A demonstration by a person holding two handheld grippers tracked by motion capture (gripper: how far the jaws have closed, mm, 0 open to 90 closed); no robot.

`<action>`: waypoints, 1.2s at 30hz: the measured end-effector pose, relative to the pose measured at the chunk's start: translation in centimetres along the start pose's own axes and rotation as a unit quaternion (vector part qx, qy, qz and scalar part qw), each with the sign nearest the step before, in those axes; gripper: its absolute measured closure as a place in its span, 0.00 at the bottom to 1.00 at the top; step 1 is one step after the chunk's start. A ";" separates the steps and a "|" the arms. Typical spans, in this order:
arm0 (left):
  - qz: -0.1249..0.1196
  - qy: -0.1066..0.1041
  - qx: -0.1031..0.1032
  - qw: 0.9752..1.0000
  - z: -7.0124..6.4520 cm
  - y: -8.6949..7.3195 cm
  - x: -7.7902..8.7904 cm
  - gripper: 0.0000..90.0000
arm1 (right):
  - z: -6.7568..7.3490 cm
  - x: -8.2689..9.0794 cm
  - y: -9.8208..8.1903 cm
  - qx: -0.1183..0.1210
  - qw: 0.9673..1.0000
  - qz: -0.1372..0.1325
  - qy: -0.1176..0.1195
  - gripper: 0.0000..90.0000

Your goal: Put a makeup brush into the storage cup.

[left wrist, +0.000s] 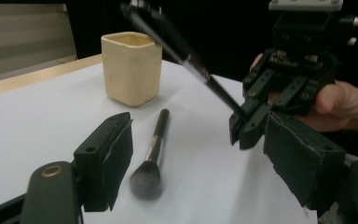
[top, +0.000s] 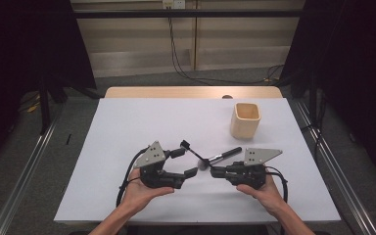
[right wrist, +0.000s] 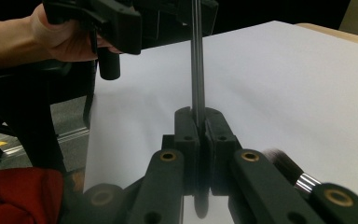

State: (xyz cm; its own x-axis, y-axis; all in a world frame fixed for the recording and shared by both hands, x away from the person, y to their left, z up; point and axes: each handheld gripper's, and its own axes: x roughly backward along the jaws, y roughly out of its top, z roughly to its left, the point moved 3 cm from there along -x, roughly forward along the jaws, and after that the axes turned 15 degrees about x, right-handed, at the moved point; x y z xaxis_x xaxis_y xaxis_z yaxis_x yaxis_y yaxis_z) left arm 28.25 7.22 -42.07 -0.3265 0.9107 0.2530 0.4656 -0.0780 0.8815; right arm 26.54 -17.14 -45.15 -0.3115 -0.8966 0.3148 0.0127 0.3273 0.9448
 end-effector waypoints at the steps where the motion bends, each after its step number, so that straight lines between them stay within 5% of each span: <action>1: 0.003 -0.005 -0.002 1.000 -0.1 0.1 -0.4 0.34 | 0.0 0.0 0.0 0.000 1.000 0.001 0.001 0.95; 10: -0.010 -0.014 0.015 1.000 -0.5 -0.1 -1.1 0.55 | 0.1 -0.3 -0.1 0.003 1.000 0.001 0.004 0.95; 27: -0.029 -0.014 0.037 0.999 -0.3 0.4 -1.1 0.76 | 0.2 -0.7 -0.3 0.002 1.000 0.001 0.006 0.95; 36: -0.028 -0.044 0.073 0.996 0.0 0.4 -1.0 0.86 | 0.3 -1.1 -0.5 0.003 1.000 0.006 0.014 0.95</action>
State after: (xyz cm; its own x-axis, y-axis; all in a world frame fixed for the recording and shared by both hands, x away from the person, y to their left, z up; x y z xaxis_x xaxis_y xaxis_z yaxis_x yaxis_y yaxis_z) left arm 28.82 6.28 -41.95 -0.2860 0.9442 0.1635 0.5645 0.0282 0.8250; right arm 26.56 -16.22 -46.05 -0.2849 -0.9006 0.3283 0.0114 0.3393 0.9406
